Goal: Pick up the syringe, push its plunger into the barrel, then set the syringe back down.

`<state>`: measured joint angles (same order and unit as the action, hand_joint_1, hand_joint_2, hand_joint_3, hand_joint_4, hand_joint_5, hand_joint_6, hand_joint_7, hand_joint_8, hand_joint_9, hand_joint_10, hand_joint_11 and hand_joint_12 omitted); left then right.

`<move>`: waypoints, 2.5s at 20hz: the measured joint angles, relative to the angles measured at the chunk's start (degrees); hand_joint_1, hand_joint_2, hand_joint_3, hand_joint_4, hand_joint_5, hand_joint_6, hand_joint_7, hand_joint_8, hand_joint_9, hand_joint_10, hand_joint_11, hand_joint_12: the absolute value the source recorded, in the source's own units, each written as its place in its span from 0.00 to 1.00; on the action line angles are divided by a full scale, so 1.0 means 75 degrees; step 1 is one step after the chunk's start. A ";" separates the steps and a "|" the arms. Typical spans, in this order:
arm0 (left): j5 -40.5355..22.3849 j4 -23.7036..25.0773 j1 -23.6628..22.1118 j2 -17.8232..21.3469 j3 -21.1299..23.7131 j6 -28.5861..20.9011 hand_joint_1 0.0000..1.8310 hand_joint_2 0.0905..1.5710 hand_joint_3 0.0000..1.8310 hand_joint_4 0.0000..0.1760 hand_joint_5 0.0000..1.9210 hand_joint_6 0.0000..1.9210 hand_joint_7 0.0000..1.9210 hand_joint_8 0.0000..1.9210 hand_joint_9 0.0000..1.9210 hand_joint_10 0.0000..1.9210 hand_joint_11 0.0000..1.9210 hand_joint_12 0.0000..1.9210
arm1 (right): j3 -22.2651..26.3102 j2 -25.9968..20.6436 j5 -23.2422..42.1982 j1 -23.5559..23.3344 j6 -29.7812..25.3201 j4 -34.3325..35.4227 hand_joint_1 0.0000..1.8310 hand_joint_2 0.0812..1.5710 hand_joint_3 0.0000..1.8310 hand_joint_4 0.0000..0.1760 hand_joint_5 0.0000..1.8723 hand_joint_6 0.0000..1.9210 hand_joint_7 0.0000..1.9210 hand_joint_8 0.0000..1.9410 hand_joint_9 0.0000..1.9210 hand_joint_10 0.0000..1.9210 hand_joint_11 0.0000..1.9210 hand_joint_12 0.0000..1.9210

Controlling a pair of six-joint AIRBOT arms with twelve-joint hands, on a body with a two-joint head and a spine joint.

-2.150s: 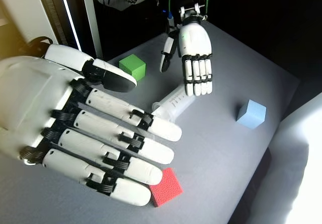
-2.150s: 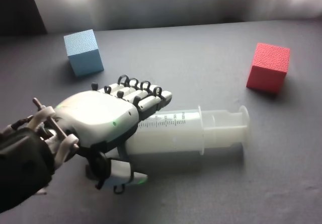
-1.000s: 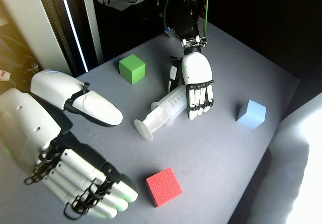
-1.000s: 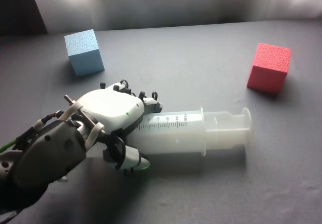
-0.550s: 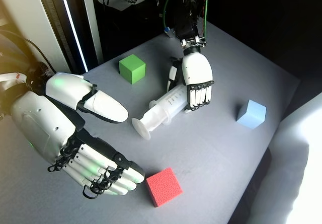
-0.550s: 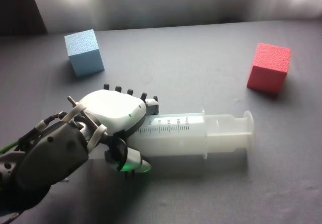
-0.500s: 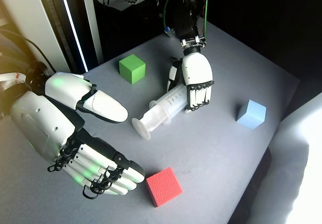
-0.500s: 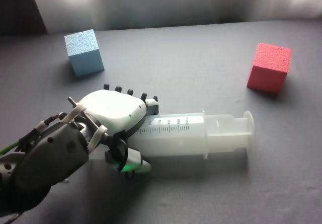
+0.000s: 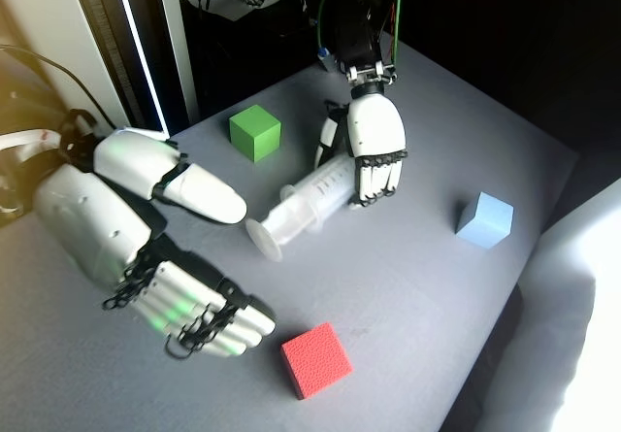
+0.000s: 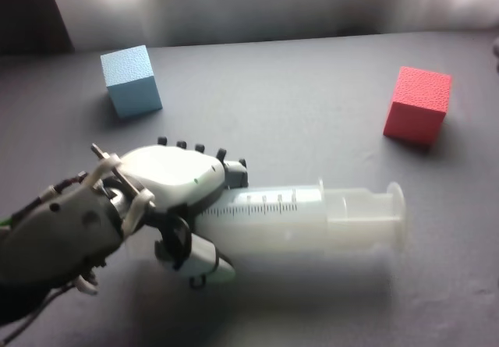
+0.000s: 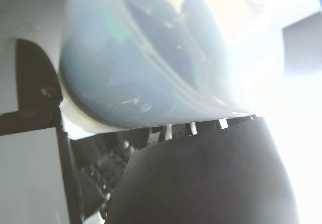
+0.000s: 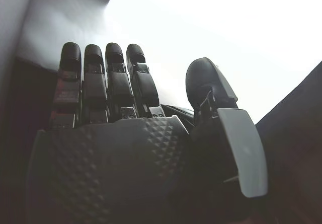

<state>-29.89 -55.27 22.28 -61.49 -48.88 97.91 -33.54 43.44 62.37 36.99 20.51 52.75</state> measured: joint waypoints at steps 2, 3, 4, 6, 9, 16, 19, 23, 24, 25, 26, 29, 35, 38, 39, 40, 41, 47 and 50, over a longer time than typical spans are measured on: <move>0.0003 -0.0198 -0.0286 0.0189 0.0076 0.0216 0.64 0.75 0.00 0.00 0.40 0.64 0.45 0.67 0.41 0.49 0.24 0.72 | 0.0000 -0.0003 0.0047 0.0149 -0.0361 -0.0265 0.00 0.91 0.00 0.00 0.11 0.00 0.09 0.00 0.07 0.01 0.00 0.24; 0.0003 -0.0318 -0.0402 0.0256 0.0111 0.0350 0.64 0.76 0.00 0.00 0.39 0.64 0.45 0.68 0.39 0.53 0.23 0.75 | 0.0000 -0.0003 0.0064 0.0149 -0.0455 -0.0306 0.00 0.91 0.00 0.00 0.10 0.00 0.08 0.00 0.06 0.00 0.00 0.21; 0.0038 -0.0326 -0.0530 0.0315 0.0125 0.0382 0.65 0.75 0.00 0.00 0.40 0.63 0.45 0.68 0.39 0.54 0.23 0.75 | 0.0000 -0.0003 0.0119 0.0149 -0.0565 -0.0361 0.00 0.91 0.00 0.00 0.08 0.00 0.06 0.00 0.04 0.00 0.00 0.13; 0.0114 -0.0504 -0.0734 0.0353 0.0134 0.0592 0.65 0.75 0.00 0.00 0.41 0.61 0.45 0.68 0.40 0.51 0.24 0.72 | 0.0000 -0.0003 0.0216 0.0149 -0.0784 -0.0379 0.00 0.91 0.00 0.00 0.10 0.00 0.07 0.00 0.05 0.01 0.00 0.19; 0.0245 -0.0726 -0.1023 0.0425 0.0160 0.0860 0.63 0.78 0.00 0.00 0.36 0.69 0.43 0.71 0.38 0.52 0.24 0.74 | 0.0000 -0.0003 0.0428 0.0157 -0.1472 -0.0373 0.00 0.89 0.00 0.00 0.09 0.00 0.07 0.00 0.06 0.01 0.00 0.23; 0.0300 -0.1035 -0.1241 0.0527 0.0289 0.1119 0.64 0.76 0.00 0.00 0.38 0.68 0.45 0.66 0.41 0.50 0.27 0.72 | 0.0012 0.0463 -0.0163 0.0201 -0.2428 -0.0367 0.00 0.88 0.00 0.00 0.07 0.00 0.05 0.00 0.04 0.00 0.00 0.18; 0.0303 -0.1067 -0.1241 0.0530 0.0341 0.1131 0.64 0.76 0.00 0.00 0.39 0.66 0.44 0.68 0.41 0.49 0.26 0.72 | 0.0064 0.0644 -0.0423 0.0178 -0.2451 -0.0286 0.00 0.88 0.00 0.00 0.06 0.00 0.04 0.00 0.03 0.00 0.00 0.12; 0.0329 -0.1093 -0.1241 0.0530 0.0353 0.1177 0.64 0.77 0.00 0.00 0.38 0.67 0.44 0.68 0.40 0.54 0.27 0.74 | 0.0128 0.0833 -0.0618 0.0038 -0.2457 -0.0230 0.00 0.88 0.00 0.00 0.07 0.00 0.05 0.00 0.03 0.01 0.00 0.10; 0.0326 -0.1099 -0.1241 0.0530 0.0353 0.1180 0.64 0.77 0.00 0.00 0.37 0.68 0.44 0.68 0.40 0.54 0.26 0.75 | 0.0128 0.0906 -0.0679 -0.0012 -0.2463 -0.0233 0.00 0.88 0.00 0.00 0.07 0.01 0.05 0.00 0.03 0.01 0.00 0.09; 0.0323 -0.1105 -0.1241 0.0530 0.0353 0.1227 0.64 0.77 0.00 0.00 0.36 0.68 0.44 0.70 0.39 0.55 0.25 0.77 | 0.0128 0.0988 -0.0848 -0.0114 -0.2457 -0.0221 0.00 0.88 0.00 0.00 0.09 0.00 0.07 0.00 0.05 0.01 0.00 0.17; 0.0321 -0.1110 -0.1241 0.0530 0.0350 0.1233 0.64 0.77 0.00 0.00 0.36 0.68 0.45 0.69 0.39 0.55 0.25 0.76 | 0.0128 0.0991 -0.0877 -0.0146 -0.2454 -0.0184 0.00 0.88 0.00 0.00 0.09 0.00 0.06 0.00 0.05 0.00 0.00 0.17; 0.0291 -0.1148 -0.1241 0.0530 0.0344 0.1239 0.64 0.76 0.00 0.00 0.38 0.69 0.44 0.66 0.40 0.51 0.26 0.75 | 0.0160 0.1078 -0.0938 -0.0251 -0.2460 -0.0096 0.00 0.89 0.00 0.00 0.06 0.00 0.05 0.00 0.03 0.00 0.00 0.12; 0.0289 -0.1154 -0.1247 0.0574 0.0344 0.1378 0.63 0.77 0.00 0.00 0.37 0.68 0.43 0.71 0.39 0.57 0.27 0.77 | 0.0166 0.1093 -0.1463 -0.0490 -0.2579 0.0093 0.00 0.89 0.00 0.00 0.06 0.00 0.04 0.00 0.03 0.00 0.00 0.13; 0.0256 -0.1198 -0.1247 0.0603 0.0344 0.1428 0.64 0.78 0.00 0.00 0.36 0.68 0.43 0.72 0.38 0.58 0.26 0.79 | 0.0146 0.1131 -0.1553 -0.0641 -0.2614 0.0189 0.00 0.88 0.00 0.00 0.07 0.00 0.05 0.00 0.04 0.00 0.00 0.16; 0.0251 -0.1209 -0.1247 0.0603 0.0344 0.1437 0.64 0.78 0.00 0.00 0.36 0.68 0.43 0.72 0.38 0.57 0.26 0.78 | 0.0140 0.1131 -0.1612 -0.0708 -0.2620 0.0230 0.00 0.88 0.00 0.00 0.06 0.00 0.04 0.00 0.02 0.00 0.00 0.12; 0.0236 -0.1250 -0.1247 0.0603 0.0344 0.1489 0.64 0.78 0.00 0.00 0.36 0.68 0.43 0.72 0.38 0.57 0.26 0.78 | 0.0119 0.1131 -0.1702 -0.0714 -0.2620 0.0213 0.00 0.88 0.00 0.00 0.06 0.00 0.04 0.00 0.02 0.00 0.00 0.12; 0.0236 -0.1253 -0.1247 0.0603 0.0344 0.1507 0.64 0.78 0.00 0.00 0.36 0.68 0.43 0.72 0.37 0.62 0.27 0.81 | 0.0119 0.1134 -0.1737 -0.0714 -0.2626 0.0178 0.00 0.89 0.00 0.00 0.10 0.01 0.07 0.00 0.06 0.01 0.00 0.21; 0.0181 -0.1291 -0.1247 0.0618 0.0335 0.1542 0.64 0.78 0.00 0.00 0.36 0.68 0.43 0.73 0.37 0.60 0.24 0.80 | 0.0093 0.1215 -0.1993 -0.0959 -0.2658 0.0207 0.00 0.89 0.00 0.00 0.11 0.00 0.09 0.00 0.06 0.00 0.00 0.24; 0.0201 -0.1291 -0.1250 0.0618 0.0326 0.1542 0.65 0.75 0.00 0.00 0.39 0.63 0.46 0.68 0.40 0.57 0.27 0.77 | 0.0087 0.1221 -0.2314 -0.1113 -0.2757 0.0154 0.00 0.89 0.00 0.00 0.11 0.00 0.08 0.00 0.06 0.01 0.00 0.21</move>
<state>-28.38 -64.95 12.91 -56.86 -46.44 109.47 -32.88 52.60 45.01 28.64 -0.16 53.91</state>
